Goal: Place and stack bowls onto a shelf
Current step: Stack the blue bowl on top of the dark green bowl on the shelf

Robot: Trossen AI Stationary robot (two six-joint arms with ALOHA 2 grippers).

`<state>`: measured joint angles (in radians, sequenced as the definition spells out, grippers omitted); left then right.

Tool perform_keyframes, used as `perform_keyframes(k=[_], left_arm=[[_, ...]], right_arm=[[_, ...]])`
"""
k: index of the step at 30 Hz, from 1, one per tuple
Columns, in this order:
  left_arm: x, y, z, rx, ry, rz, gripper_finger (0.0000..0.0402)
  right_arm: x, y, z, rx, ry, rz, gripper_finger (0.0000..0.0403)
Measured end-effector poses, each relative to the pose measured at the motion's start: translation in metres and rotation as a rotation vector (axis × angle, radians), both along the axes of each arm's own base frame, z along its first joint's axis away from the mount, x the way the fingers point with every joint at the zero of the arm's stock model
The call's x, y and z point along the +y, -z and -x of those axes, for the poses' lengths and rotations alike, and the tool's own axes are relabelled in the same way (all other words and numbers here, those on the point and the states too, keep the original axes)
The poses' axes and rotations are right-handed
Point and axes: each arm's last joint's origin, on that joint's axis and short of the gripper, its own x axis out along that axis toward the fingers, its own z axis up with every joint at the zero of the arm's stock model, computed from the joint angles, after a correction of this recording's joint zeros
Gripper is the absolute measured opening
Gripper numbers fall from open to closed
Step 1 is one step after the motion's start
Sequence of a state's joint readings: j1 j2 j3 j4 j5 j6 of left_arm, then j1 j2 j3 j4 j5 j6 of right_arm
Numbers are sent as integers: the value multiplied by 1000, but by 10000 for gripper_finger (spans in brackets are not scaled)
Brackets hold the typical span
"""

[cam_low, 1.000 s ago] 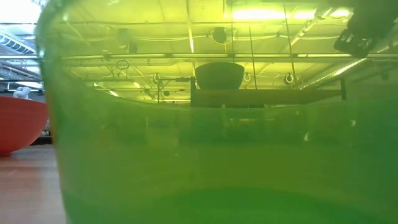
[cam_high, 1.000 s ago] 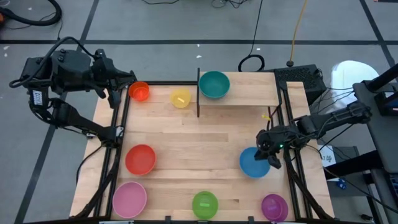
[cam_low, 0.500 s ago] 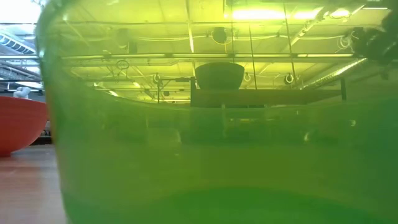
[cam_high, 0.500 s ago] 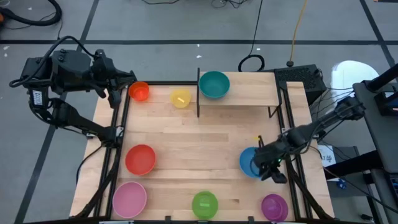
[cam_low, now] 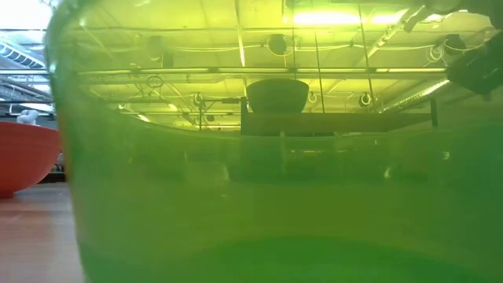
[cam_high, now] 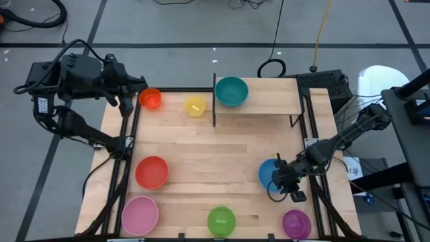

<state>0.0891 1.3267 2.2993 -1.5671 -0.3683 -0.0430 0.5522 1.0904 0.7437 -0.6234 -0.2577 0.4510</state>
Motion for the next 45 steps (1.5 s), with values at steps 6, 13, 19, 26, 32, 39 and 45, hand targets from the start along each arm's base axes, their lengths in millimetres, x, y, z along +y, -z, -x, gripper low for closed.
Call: perform_keyframes(k=[6,13,19,26,32,39,45], left_arm=[[1,2,-6,21,5,-4,47],[1,2,-8,27,8,-7,47],[1,2,-8,27,9,-6,47],[1,2,-8,27,10,-5,47],[1,2,-8,28,10,-5,47],[1,2,-8,27,10,-5,47],[1,2,-8,27,10,-5,47]], right_arm=[[3,4,-4,8,1,-5,91],[6,14,-9,39,-25,31,91],[8,25,-13,68,-51,66,91],[8,44,-12,127,-17,83,84],[6,40,-12,80,4,114,13],[-8,20,-6,15,141,228,1],[-28,-31,2,37,246,358,0]])
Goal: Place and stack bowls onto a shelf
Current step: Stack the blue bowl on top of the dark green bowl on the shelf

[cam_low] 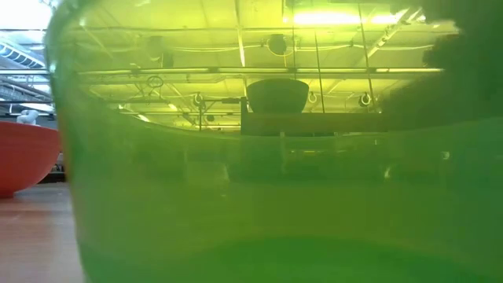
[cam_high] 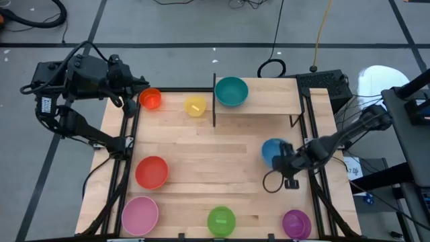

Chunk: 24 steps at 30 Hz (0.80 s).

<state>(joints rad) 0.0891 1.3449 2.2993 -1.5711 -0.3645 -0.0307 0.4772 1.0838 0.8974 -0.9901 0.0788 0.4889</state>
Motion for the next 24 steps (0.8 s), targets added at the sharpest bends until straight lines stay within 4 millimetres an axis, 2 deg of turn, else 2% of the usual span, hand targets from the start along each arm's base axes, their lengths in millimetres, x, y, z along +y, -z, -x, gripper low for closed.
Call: perform_keyframes(k=[5,8,11,14,19,24], left_arm=[[0,0,0,0,0,0,47],[0,0,0,-1,-2,2,47],[0,0,0,-8,-10,13,47],[0,0,-1,-9,-14,18,47],[0,1,-2,-6,-14,19,47],[0,1,-5,-1,-16,21,47]], right_arm=[[-17,-46,-2,-30,55,128,0],[-33,-76,-4,-80,159,208,0],[-50,-106,-7,-162,247,225,0],[-66,-131,-12,-230,250,261,0],[-91,-162,-34,-290,230,351,0],[-119,-183,-69,-366,242,451,0]])
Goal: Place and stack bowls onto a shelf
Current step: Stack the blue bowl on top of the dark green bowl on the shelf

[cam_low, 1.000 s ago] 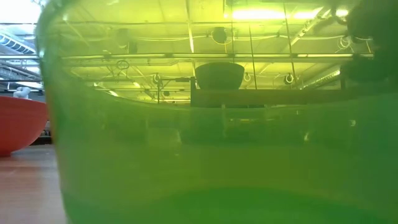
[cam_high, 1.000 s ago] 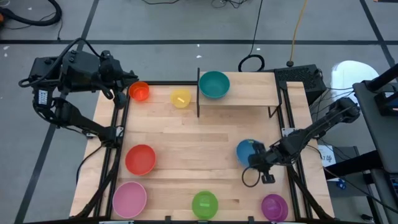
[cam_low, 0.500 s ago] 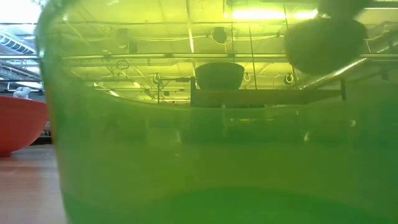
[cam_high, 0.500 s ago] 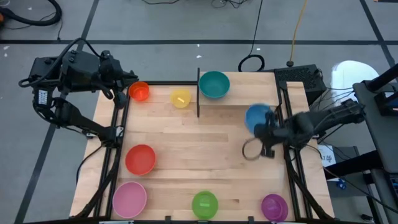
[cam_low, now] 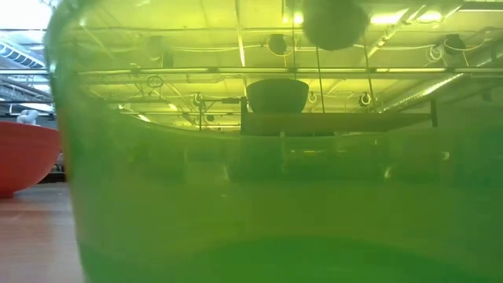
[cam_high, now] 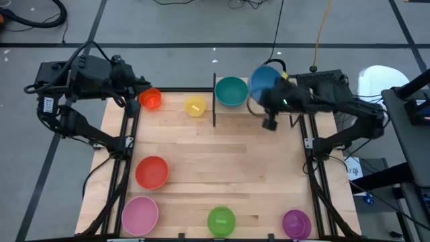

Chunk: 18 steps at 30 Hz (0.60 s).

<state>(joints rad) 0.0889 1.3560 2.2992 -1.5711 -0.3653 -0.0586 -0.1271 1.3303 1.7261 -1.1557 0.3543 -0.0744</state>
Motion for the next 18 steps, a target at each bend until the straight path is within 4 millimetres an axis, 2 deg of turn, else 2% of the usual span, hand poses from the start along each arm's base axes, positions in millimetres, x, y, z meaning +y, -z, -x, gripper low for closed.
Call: perform_keyframes(k=[4,8,18], left_arm=[[0,0,1,-2,0,0,47],[0,0,1,-1,0,0,47],[0,0,1,2,4,-6,47]], right_arm=[[-22,-7,-27,-31,-67,-3,0],[-41,-3,-51,-24,-115,-38,0],[-76,33,-85,103,-120,-69,0]])
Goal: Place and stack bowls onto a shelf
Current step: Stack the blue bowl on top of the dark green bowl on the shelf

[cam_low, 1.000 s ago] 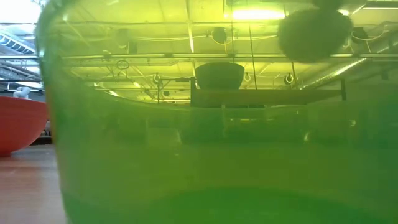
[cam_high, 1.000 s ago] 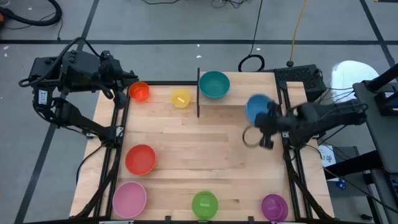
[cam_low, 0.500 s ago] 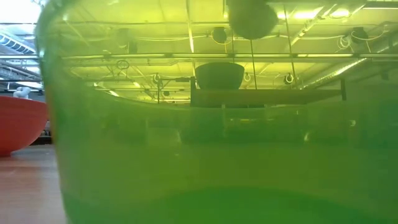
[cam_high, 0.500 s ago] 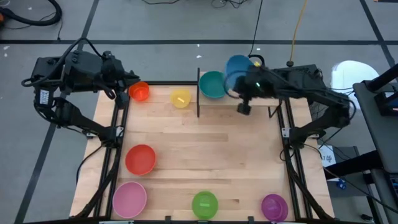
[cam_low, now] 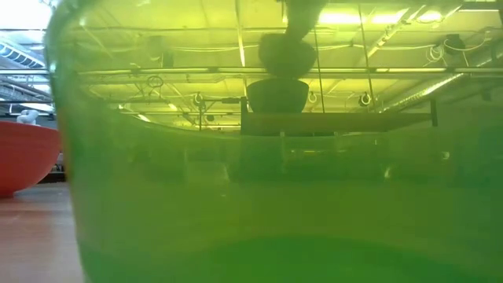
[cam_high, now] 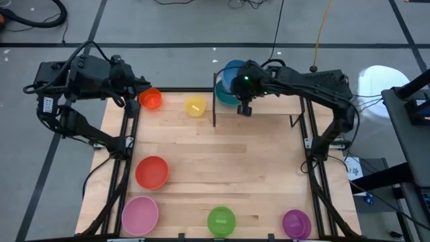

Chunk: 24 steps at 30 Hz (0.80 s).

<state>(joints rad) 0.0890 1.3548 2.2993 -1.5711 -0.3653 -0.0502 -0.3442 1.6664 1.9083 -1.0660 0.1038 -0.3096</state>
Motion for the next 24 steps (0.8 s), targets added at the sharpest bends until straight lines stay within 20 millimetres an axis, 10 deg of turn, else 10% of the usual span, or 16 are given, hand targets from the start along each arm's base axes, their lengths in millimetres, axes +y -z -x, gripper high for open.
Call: perform_keyframes(k=[24], left_arm=[[0,0,0,1,1,-2,47]], right_arm=[[-15,56,-18,129,-115,-178,10]])
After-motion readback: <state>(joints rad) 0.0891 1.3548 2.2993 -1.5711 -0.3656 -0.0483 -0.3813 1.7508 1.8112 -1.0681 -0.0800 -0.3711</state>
